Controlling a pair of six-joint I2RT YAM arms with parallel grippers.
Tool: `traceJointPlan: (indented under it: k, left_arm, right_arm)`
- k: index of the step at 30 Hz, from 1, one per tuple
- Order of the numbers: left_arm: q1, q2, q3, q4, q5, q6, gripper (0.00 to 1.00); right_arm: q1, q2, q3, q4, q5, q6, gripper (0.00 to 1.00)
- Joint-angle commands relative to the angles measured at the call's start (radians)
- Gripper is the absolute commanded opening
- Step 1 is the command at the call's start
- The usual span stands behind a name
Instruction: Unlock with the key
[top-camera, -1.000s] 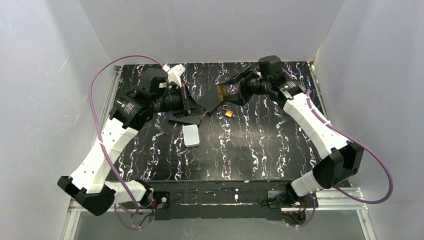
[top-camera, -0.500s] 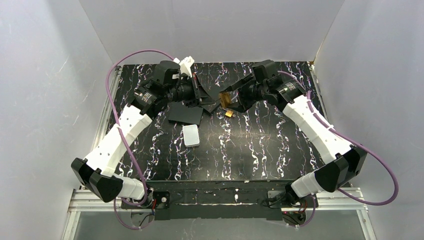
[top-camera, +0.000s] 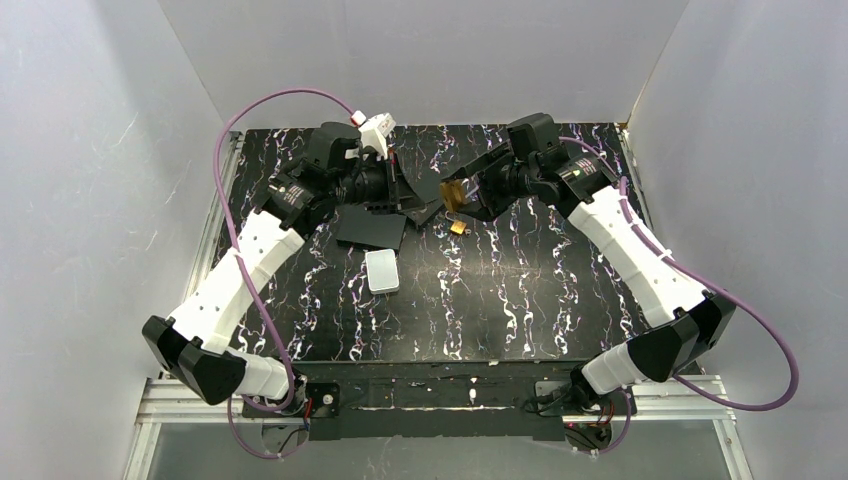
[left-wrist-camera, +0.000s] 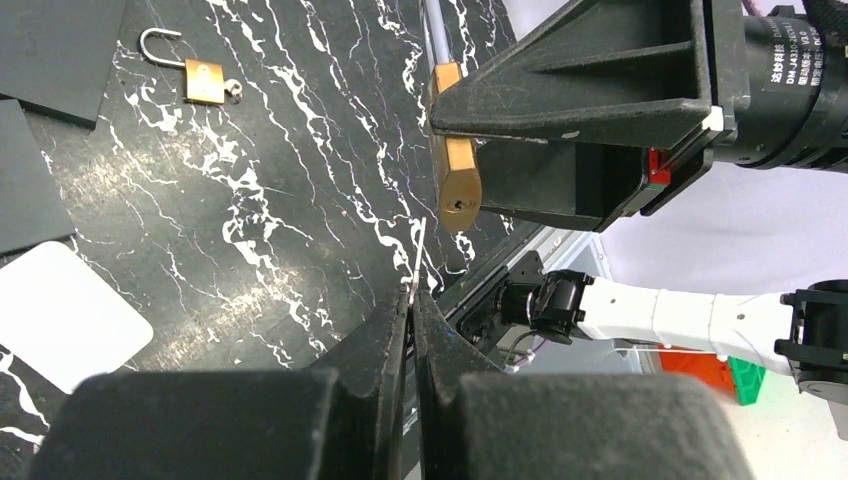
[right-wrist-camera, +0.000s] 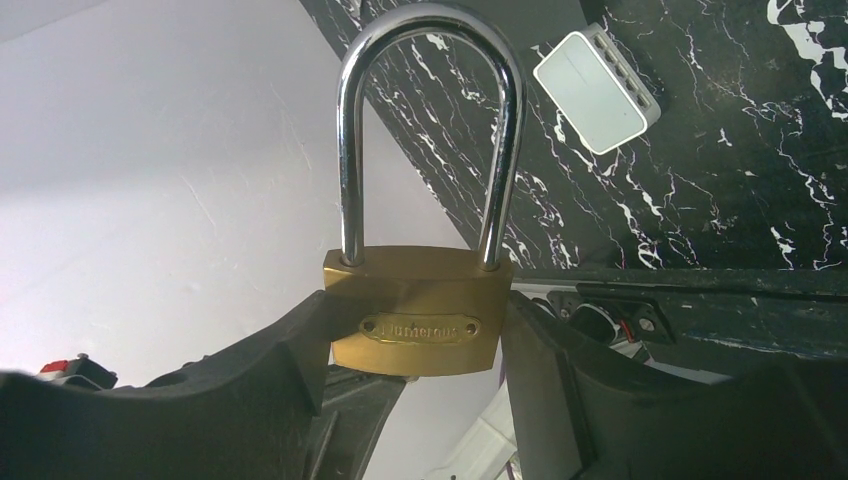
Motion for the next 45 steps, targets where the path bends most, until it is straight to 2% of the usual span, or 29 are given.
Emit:
traceJointPlan:
  k: [1, 4, 7, 11, 13, 22, 45]
  left_arm:
    - [-0.014, -0.033, 0.003, 0.030, -0.011, 0.044, 0.00]
    - [-0.036, -0.042, 0.012, 0.032, -0.065, 0.102, 0.00]
    - [-0.037, -0.046, 0.012, 0.024, -0.086, 0.103, 0.00]
    - [-0.037, -0.045, -0.020, 0.070, -0.036, 0.004, 0.00]
    - [-0.038, -0.068, -0.085, 0.161, -0.006, -0.102, 0.00]
    - [-0.038, -0.063, -0.121, 0.219, 0.023, -0.175, 0.00]
    - [-0.038, -0.097, -0.145, 0.165, -0.063, -0.164, 0.00]
  right_arm:
    - [0.000, -0.013, 0.049, 0.052, 0.006, 0.037, 0.01]
    - [0.000, 0.006, 0.098, -0.035, 0.032, 0.025, 0.01]
    - [-0.001, 0.004, 0.094, -0.015, 0.043, 0.025, 0.01]
    - [0.000, -0.026, 0.053, 0.047, 0.076, 0.042, 0.01]
    - [-0.001, -0.023, 0.048, 0.062, 0.066, 0.041, 0.01]
    - [0.009, -0.016, 0.048, 0.080, 0.058, 0.039, 0.01]
    - [0.015, -0.032, 0.023, 0.091, 0.065, 0.039, 0.01]
